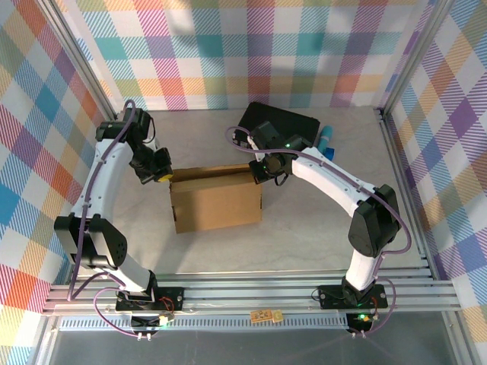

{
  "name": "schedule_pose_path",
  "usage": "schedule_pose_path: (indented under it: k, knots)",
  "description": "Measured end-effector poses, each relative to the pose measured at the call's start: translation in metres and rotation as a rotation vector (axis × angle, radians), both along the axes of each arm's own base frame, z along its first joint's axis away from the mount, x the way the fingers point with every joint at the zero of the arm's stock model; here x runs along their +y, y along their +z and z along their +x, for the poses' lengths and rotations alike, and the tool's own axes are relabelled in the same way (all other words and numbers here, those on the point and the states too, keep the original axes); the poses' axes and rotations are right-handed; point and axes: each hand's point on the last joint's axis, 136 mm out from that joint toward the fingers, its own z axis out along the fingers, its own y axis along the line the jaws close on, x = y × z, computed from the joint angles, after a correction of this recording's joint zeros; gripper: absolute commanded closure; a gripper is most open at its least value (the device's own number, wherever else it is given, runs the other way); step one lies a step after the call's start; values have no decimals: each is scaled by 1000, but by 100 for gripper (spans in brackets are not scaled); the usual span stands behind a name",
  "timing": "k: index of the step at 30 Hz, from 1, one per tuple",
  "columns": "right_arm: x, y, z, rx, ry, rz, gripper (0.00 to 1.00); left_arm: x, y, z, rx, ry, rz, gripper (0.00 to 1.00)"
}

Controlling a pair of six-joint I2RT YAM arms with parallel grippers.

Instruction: Fold the paper box

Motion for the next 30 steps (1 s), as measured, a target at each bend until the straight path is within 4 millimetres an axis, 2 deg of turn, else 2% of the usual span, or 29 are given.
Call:
schedule_pose_path:
  k: [21, 30]
  knots:
    - [-6, -1, 2, -3, -22, -18, 100, -8, -2, -1, 30, -1, -47, 100]
    - [-7, -6, 3, -4, -34, -19, 100, -8, -18, -14, -77, 27, -69, 100]
